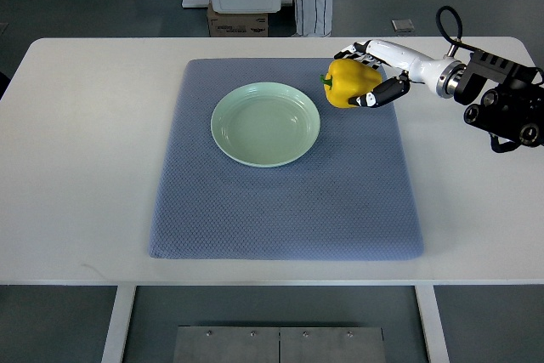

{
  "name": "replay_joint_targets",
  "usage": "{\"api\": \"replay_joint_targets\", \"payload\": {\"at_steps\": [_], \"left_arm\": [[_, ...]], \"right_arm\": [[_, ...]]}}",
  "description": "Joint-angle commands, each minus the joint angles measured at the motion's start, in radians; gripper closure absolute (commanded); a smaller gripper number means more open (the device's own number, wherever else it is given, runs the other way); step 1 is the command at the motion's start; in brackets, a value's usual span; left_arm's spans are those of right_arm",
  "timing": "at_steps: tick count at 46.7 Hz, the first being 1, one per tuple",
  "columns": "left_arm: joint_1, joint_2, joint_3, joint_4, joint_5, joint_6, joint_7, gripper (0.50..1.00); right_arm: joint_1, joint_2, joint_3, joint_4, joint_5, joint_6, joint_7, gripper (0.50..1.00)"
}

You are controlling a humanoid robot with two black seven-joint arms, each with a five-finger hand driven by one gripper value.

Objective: Place yellow pepper on plate with right hand
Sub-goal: 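Lift the pepper with the right hand and carry it over the plate, then lower the pepper onto the green plate with the right hand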

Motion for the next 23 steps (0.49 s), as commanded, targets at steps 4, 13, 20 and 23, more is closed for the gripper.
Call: {"api": "replay_joint_targets", "payload": {"at_steps": [4, 13, 20, 23], "left_arm": [[0.000, 0.000, 0.000, 0.000, 0.000, 0.000, 0.000, 0.500], [0.000, 0.000, 0.000, 0.000, 0.000, 0.000, 0.000, 0.500], [0.000, 0.000, 0.000, 0.000, 0.000, 0.000, 0.000, 0.500], [0.000, 0.000, 0.000, 0.000, 0.000, 0.000, 0.000, 0.500]], "right_arm": [[0.015, 0.044, 0.000, 0.000, 0.003, 0.000, -0.002, 1.000], [0.024, 0.090, 0.001, 0.000, 0.003, 0.000, -0.016, 1.000], [0.024, 0.128, 0.004, -0.001, 0.004, -0.001, -0.019, 1.000], [0.021, 0.145, 0.018, -0.003, 0.004, -0.001, -0.025, 1.000]]}}
